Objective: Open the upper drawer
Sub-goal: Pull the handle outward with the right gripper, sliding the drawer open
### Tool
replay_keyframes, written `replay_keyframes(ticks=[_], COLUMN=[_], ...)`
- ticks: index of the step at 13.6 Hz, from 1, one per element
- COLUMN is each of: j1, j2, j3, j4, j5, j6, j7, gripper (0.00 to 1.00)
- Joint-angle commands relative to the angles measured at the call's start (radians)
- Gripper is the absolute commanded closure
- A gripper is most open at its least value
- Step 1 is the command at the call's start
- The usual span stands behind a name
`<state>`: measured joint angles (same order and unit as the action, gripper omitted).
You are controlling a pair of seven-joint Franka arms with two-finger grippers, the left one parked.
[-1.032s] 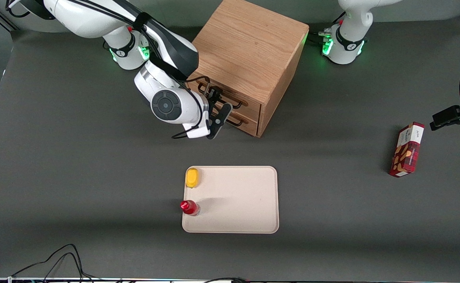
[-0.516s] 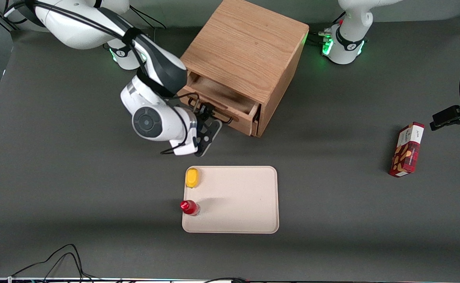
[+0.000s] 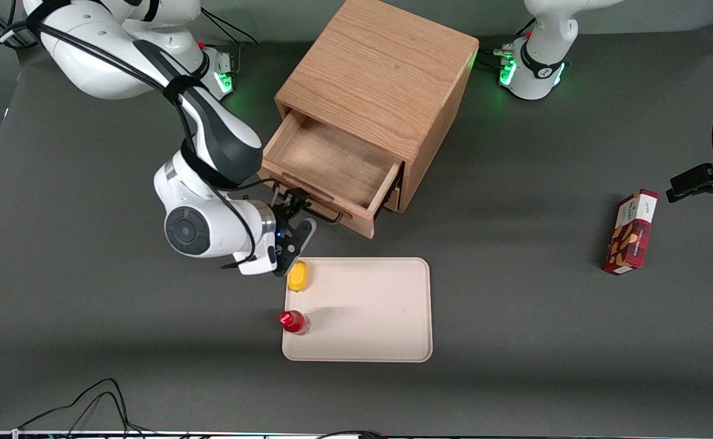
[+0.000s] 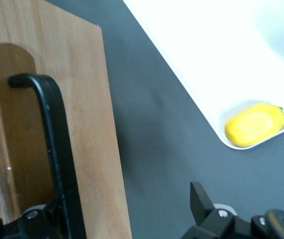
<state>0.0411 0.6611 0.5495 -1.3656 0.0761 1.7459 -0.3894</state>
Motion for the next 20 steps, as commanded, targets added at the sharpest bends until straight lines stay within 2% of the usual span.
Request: replay_keyframes(ticks=[1,5,9,12,20], j1=[0.011,0.011,0.011,0.02,0.005], j2=[0.043,0.13,0.14,0.201,0.207], j3=[-0.031,-0.037,-0.036,-0.031,-0.037], j4=[0.059,0.241,0.276,0.364,0.404], j5=[-0.039,-0.041,-0.038,-0.033,-0.033], j6=[-0.028,-0.118,-0.129,-0.128,-0.129], j7=[-0.058,-0.068,-0.075,-0.097,-0.368], gripper=[0.0,0.0,0.0,0.0,0.0])
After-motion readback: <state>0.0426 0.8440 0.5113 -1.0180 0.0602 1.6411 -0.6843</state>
